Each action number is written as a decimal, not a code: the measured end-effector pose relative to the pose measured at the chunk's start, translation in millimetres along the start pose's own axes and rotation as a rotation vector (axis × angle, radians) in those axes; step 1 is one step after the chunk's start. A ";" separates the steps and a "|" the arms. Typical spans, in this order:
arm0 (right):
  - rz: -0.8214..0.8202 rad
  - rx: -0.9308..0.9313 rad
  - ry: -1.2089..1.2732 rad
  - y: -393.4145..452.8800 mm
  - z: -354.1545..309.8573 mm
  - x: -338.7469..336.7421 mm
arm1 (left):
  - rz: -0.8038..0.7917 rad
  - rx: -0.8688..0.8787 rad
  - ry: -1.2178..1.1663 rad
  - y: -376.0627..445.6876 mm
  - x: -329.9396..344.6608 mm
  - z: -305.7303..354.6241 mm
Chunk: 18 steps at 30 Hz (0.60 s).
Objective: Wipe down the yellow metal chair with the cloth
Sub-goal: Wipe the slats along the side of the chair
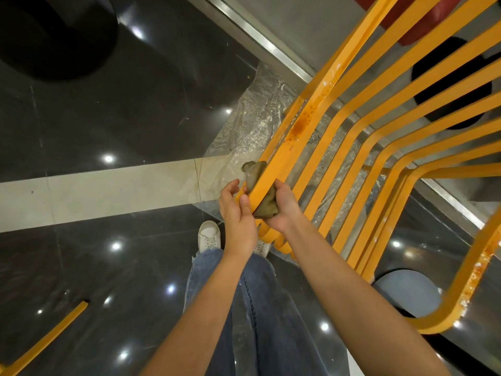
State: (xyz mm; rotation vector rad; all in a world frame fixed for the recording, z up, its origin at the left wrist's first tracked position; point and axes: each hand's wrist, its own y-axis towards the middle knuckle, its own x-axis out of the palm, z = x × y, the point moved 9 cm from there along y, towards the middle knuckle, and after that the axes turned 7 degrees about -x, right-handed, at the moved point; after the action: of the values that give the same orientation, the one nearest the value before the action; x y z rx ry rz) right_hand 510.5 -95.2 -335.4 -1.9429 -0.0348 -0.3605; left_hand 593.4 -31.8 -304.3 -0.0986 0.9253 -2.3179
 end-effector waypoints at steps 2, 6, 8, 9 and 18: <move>-0.011 0.009 0.001 2.3 -6.8 6.2 | 0.026 0.005 0.001 -2.1 -0.4 2.0; 0.042 -0.079 0.090 -0.5 -3.4 2.4 | 0.049 0.017 0.004 -3.4 -0.7 4.7; 0.050 -0.136 0.007 -9.0 18.5 -8.8 | 0.060 0.006 -0.002 -5.0 -0.1 6.1; 0.055 -0.177 -0.007 -13.1 24.6 -12.9 | 0.073 0.005 -0.004 -6.5 -0.9 8.2; -0.012 -0.351 -0.160 -29.1 12.8 -8.3 | 0.134 0.085 0.058 -9.8 -6.1 10.3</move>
State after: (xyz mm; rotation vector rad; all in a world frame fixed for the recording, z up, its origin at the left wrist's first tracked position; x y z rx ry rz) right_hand 500.0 -70.9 -316.0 -2.3172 -0.0922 -0.2284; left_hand 596.1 -29.0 -289.3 0.0643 0.8336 -2.2419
